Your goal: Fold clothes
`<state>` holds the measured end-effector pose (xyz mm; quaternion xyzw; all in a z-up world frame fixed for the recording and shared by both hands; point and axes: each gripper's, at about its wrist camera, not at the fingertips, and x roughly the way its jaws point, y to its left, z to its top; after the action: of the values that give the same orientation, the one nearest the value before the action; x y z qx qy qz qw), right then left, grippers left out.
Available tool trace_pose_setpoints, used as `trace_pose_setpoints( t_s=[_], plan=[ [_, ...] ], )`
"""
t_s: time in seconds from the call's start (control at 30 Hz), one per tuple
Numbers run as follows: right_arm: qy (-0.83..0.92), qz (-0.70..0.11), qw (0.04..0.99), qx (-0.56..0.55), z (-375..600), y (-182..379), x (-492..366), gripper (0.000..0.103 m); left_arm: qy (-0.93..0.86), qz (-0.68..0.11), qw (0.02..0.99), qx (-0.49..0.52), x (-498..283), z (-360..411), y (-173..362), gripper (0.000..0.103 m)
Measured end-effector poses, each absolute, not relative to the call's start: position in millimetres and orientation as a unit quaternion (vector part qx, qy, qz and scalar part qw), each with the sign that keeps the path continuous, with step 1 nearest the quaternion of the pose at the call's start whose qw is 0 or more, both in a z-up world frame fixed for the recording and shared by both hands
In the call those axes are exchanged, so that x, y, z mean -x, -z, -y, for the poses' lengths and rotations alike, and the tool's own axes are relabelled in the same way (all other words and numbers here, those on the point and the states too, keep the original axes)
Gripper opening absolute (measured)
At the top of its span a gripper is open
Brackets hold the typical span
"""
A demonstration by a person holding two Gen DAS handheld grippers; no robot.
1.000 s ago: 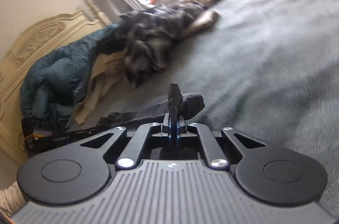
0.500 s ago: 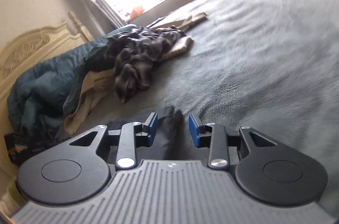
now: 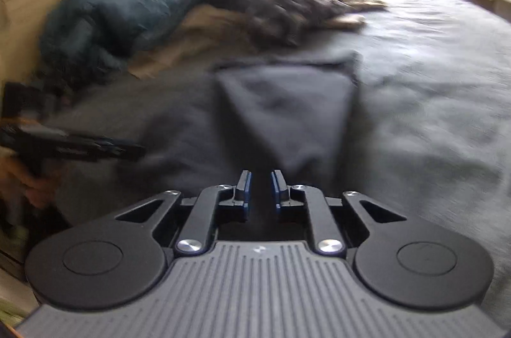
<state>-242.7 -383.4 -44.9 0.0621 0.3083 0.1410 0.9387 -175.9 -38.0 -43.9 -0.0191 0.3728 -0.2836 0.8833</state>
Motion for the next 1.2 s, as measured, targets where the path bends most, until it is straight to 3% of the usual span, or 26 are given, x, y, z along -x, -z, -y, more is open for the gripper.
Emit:
trace_pose_setpoints(
  t_s=[0.03, 0.23, 0.4, 0.57, 0.7, 0.83, 0.9, 1.1, 1.2],
  plan=[
    [-0.126, -0.309, 0.941, -0.063, 392.3, 49.8, 243.8, 0.008, 0.285, -0.374, 0.882, 0.025, 175.1, 36.3, 46.3, 0.030],
    [-0.064, -0.274, 0.946, -0.163, 444.0, 41.0, 260.7, 0.011, 0.285, -0.377, 0.880, 0.032, 176.0, 31.6, 43.6, 0.030],
    [-0.153, -0.248, 0.949, -0.118, 402.8, 28.1, 253.0, 0.011, 0.275, -0.369, 0.887, 0.033, 178.9, 28.1, 39.4, 0.030],
    [-0.054, -0.292, 0.951, -0.090, 405.6, 47.9, 229.9, 0.014, 0.259, -0.347, 0.899, 0.056, 193.2, -2.4, 26.2, 0.030],
    [-0.058, -0.237, 0.964, -0.103, 403.8, 24.3, 249.7, 0.014, 0.279, -0.339, 0.895, 0.073, 205.9, -20.4, 24.6, 0.033],
    [-0.049, -0.257, 0.954, -0.146, 407.9, 29.5, 258.3, 0.027, 0.316, -0.332, 0.887, 0.062, 218.5, -10.4, 35.8, 0.037],
    [-0.039, -0.274, 0.943, -0.184, 415.5, 40.1, 259.9, 0.028, 0.323, -0.328, 0.887, 0.042, 221.5, 1.2, 41.7, 0.037],
    [-0.033, -0.296, 0.911, -0.284, 427.7, 63.6, 270.4, 0.031, 0.332, -0.308, 0.891, 0.025, 216.8, 17.1, 50.5, 0.034],
    [-0.045, -0.304, 0.899, -0.312, 429.2, 72.9, 273.4, 0.031, 0.342, -0.309, 0.887, 0.038, 212.6, 17.6, 52.9, 0.014]
  ],
)
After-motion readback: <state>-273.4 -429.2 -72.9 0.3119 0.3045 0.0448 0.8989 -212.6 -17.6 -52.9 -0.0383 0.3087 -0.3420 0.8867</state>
